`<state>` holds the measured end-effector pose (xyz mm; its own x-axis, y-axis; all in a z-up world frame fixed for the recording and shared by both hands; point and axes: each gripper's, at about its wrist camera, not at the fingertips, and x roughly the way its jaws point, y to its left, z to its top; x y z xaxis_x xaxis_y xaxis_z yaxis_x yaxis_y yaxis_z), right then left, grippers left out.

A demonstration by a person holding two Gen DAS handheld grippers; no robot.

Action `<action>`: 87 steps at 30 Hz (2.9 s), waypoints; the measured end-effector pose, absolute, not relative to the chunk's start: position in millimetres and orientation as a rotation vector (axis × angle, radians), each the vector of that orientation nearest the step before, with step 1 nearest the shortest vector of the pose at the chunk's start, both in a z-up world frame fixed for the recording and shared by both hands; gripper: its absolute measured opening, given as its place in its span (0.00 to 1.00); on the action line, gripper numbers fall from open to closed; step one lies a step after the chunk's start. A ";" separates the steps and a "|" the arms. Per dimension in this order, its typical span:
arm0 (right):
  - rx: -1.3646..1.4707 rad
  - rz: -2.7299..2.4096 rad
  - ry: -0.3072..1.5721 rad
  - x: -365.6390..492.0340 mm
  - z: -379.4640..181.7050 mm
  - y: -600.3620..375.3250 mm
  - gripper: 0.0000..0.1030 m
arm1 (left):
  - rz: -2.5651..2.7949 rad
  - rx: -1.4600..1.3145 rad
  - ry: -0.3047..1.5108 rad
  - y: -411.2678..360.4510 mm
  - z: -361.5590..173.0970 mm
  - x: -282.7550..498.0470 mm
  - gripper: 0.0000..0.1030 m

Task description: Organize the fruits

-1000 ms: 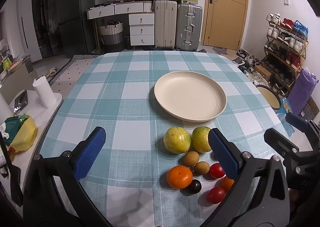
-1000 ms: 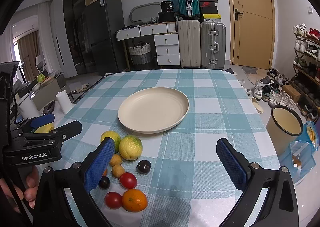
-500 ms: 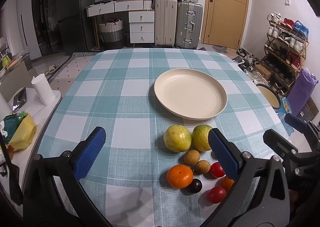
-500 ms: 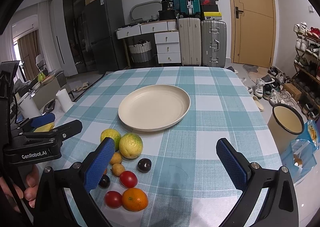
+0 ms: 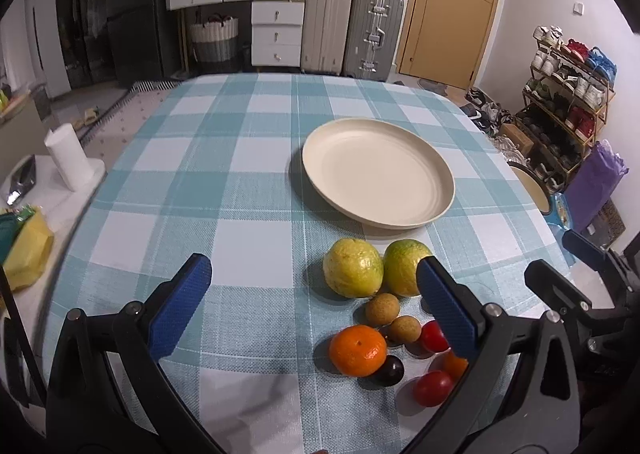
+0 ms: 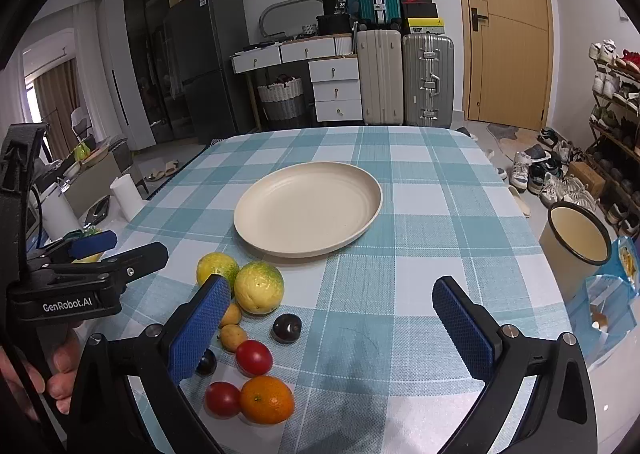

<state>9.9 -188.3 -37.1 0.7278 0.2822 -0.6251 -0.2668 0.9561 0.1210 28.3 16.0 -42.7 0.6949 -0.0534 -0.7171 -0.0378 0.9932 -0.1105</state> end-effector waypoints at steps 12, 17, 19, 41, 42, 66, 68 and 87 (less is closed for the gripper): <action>0.038 0.306 0.744 32.9 -51.5 -186.6 1.00 | -0.074 -0.216 0.919 37.3 -74.6 62.2 0.99; 0.046 0.314 0.758 43.9 -55.2 -185.7 1.00 | -0.129 -0.247 0.938 39.4 -84.0 74.5 0.97; 0.048 0.315 0.763 47.8 -56.3 -185.5 1.00 | -0.157 -0.274 0.952 40.4 -87.9 79.4 0.92; 0.070 0.352 0.824 74.7 -65.5 -181.4 1.00 | -0.366 -0.491 1.040 46.3 -118.4 108.5 0.43; 0.070 0.354 0.824 74.9 -65.4 -181.0 1.00 | -0.367 -0.496 1.041 47.2 -118.6 108.9 0.43; 0.149 0.534 0.953 86.3 -80.6 -157.3 1.00 | -0.351 -0.563 1.019 76.7 -114.2 101.5 0.41; 0.147 0.552 0.960 86.9 -82.5 -151.7 1.00 | -0.344 -0.568 1.016 80.3 -114.1 101.1 0.41; 0.137 0.611 1.067 97.8 -104.8 -126.8 0.58 | -0.359 -0.599 1.033 76.7 -122.7 98.5 0.45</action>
